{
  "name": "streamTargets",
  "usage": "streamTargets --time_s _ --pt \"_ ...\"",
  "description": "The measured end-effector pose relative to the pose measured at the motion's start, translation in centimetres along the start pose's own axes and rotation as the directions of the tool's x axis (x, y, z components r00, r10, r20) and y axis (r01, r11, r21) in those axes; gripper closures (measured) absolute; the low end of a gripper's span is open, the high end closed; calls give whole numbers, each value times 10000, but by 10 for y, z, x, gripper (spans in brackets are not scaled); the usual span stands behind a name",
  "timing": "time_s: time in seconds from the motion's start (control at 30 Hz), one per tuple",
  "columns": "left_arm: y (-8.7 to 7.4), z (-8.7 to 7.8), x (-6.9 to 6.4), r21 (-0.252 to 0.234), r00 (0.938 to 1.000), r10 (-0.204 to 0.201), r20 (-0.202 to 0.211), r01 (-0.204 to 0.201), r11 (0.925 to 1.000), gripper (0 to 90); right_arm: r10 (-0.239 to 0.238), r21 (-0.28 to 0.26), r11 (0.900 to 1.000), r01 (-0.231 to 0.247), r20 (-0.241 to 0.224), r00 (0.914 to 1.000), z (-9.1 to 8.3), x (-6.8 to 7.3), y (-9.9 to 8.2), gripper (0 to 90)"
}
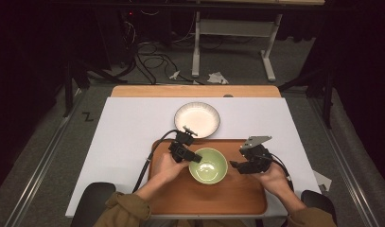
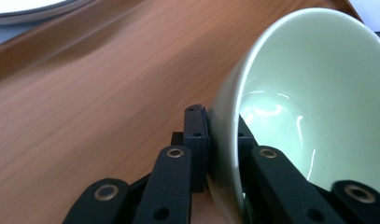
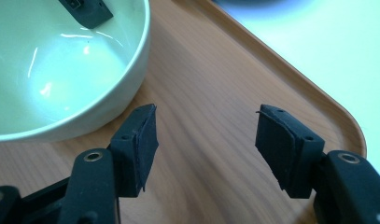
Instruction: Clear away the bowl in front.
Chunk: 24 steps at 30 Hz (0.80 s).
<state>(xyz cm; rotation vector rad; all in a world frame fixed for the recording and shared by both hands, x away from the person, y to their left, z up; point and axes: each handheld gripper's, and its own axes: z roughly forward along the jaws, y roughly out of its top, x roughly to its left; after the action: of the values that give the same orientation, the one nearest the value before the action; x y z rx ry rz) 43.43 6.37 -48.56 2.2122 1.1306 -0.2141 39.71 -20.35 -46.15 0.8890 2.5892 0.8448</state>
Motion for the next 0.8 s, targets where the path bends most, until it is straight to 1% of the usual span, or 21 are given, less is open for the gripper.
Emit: streamTargets --time_s 0.07,0.1,0.13,0.23,0.3,0.33,0.37,0.4,0.47,0.53,0.63,0.73,0.77,0.8 --pt "0 1 0 -16 10000 -45 19 45 10000 825 -8 4 10000 8 0 10000 0 0 0 390" --pt "0 2 2 -189 9996 186 212 -182 9997 824 -8 8 10000 8 2 10000 0 0 0 390" --pt "0 3 2 -213 9994 208 261 -202 9996 823 -15 13 10000 15 9 10000 0 0 0 390" --pt "0 3 3 -233 9994 213 268 -207 9995 821 -8 7 10000 8 2 10000 0 0 0 390" --pt "0 3 3 -262 9992 241 325 -232 9994 817 -10 7 10000 10 2 10000 0 0 0 390" --pt "0 3 3 -292 9991 188 382 -176 9994 809 -11 9 10000 11 -2 10000 0 0 0 390" --pt "0 3 2 -271 9993 120 358 -110 9996 785 -11 16 10000 11 7 10000 0 0 0 390" --pt "0 3 2 -243 9992 170 352 -161 9996 765 -3 13 10000 3 -1 10000 0 0 0 390" --pt "-1 3 0 -195 9997 87 217 -83 9998 756 18 20 10000 -18 2 10000 0 0 0 390" --pt "-1 3 0 -192 9997 155 187 -151 9997 742 -9 22 10000 9 -1 10000 0 0 0 389" --pt "-1 2 -1 -287 9998 108 142 -104 9995 687 -14 32 10000 14 20 10000 0 1 0 390" --pt "0 -1 -1 -413 9997 135 207 -126 9991 600 -6 22 10000 6 7 10000 0 0 0 389" --pt "0 -3 -1 -519 9995 223 201 -212 9984 572 22 26 10000 -22 3 10000 0 0 0 389" --pt "-1 -6 -3 -591 9998 125 164 -115 9982 554 -10 18 10000 10 5 10000 0 0 0 389"
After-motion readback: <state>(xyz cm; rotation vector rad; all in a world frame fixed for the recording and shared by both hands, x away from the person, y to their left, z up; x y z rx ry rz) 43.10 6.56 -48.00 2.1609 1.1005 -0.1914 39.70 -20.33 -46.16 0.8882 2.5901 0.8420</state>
